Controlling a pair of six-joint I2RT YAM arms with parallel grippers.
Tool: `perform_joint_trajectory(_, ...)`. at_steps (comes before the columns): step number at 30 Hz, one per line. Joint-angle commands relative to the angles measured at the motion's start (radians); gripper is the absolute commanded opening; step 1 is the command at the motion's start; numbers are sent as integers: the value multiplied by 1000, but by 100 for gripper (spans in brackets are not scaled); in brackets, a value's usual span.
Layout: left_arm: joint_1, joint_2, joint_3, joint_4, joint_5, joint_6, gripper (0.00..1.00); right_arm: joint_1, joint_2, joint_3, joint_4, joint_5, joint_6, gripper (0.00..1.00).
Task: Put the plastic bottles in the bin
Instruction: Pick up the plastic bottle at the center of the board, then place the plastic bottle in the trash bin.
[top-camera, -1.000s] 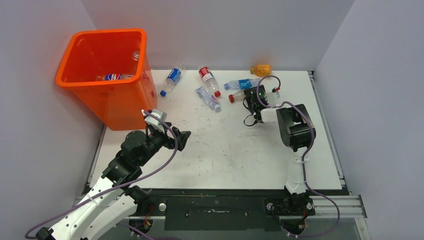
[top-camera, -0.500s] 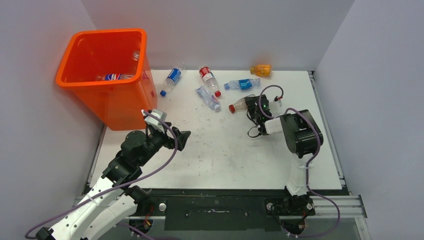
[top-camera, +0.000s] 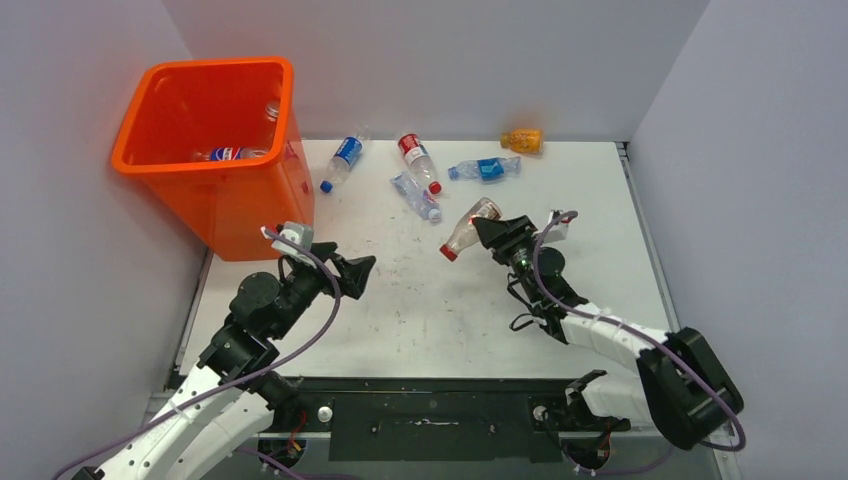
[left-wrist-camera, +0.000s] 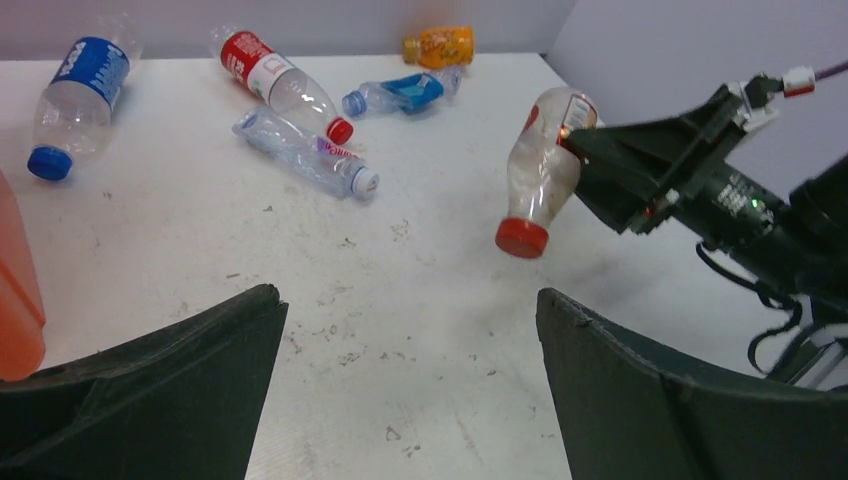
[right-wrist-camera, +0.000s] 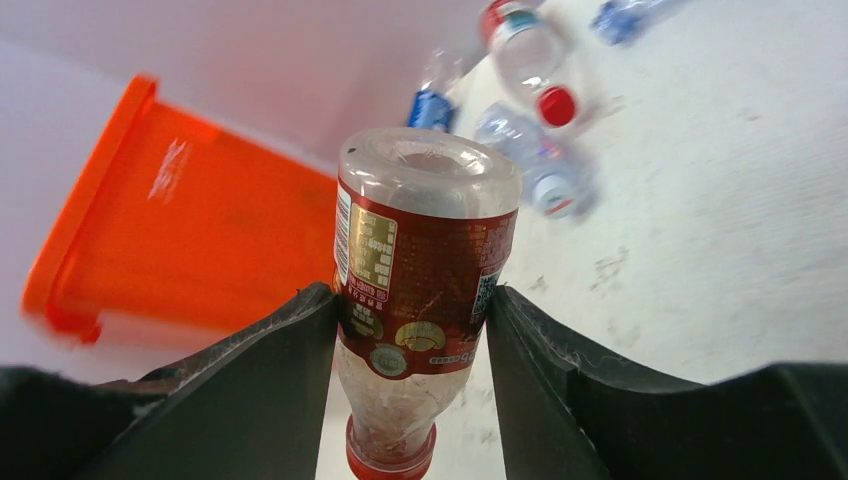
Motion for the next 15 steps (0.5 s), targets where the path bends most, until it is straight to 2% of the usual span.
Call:
perform_joint_trajectory(1, -9, -45, -21, 129, -58, -102, 96, 99, -202, -79, 47, -81, -182, 5)
perform_joint_trajectory(4, -24, -83, -58, 208, 79, -78, 96, 196, -378, -102, -25, -102, -306, 5)
perform_joint_trajectory(8, -26, -111, -148, 384, 323, -257, 96, 308, -578, -131, -98, -72, -391, 5)
perform_joint_trajectory(12, -31, -91, -276, 628, 415, -474, 96, 331, -648, -191, 2, -130, -343, 5)
perform_joint_trajectory(15, -39, -45, -307, 721, 465, -519, 96, 335, -643, -224, 118, -168, -294, 5)
